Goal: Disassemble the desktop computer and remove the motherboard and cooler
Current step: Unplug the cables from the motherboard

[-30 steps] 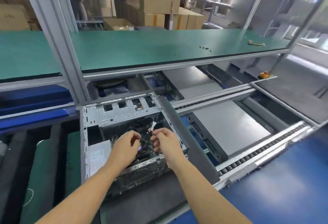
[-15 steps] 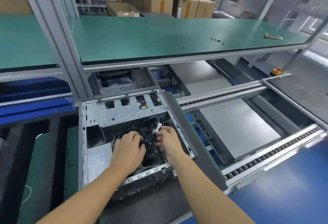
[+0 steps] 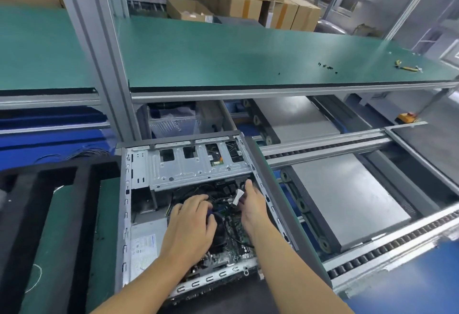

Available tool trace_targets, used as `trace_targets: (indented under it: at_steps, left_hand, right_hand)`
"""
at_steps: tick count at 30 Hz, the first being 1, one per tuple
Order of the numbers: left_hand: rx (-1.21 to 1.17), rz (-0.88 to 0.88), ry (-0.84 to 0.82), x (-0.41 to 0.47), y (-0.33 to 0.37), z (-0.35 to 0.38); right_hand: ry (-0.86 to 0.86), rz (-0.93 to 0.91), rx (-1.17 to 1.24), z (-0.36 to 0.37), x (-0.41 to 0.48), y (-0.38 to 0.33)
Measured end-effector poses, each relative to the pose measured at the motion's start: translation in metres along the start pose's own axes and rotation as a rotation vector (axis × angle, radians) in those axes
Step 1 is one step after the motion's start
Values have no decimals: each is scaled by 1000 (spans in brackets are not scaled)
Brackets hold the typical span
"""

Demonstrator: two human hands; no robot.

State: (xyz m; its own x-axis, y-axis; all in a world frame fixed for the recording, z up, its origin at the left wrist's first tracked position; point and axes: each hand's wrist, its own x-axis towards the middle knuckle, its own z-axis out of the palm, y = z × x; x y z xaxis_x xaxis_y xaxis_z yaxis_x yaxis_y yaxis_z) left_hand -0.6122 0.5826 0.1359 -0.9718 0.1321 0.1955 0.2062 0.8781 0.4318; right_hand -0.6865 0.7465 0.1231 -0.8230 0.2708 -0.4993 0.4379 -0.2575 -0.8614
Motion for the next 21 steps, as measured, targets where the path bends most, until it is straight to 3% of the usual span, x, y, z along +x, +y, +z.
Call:
trace_targets:
  at_steps: [14,21]
  left_hand:
    - [-11,-82,15,1,-1,6]
    - [-60,-100,52,-1,-1,2]
  right_hand:
    - [-16,-48,-147,1,16,3]
    - [101,-32,-143,-2,-6,6]
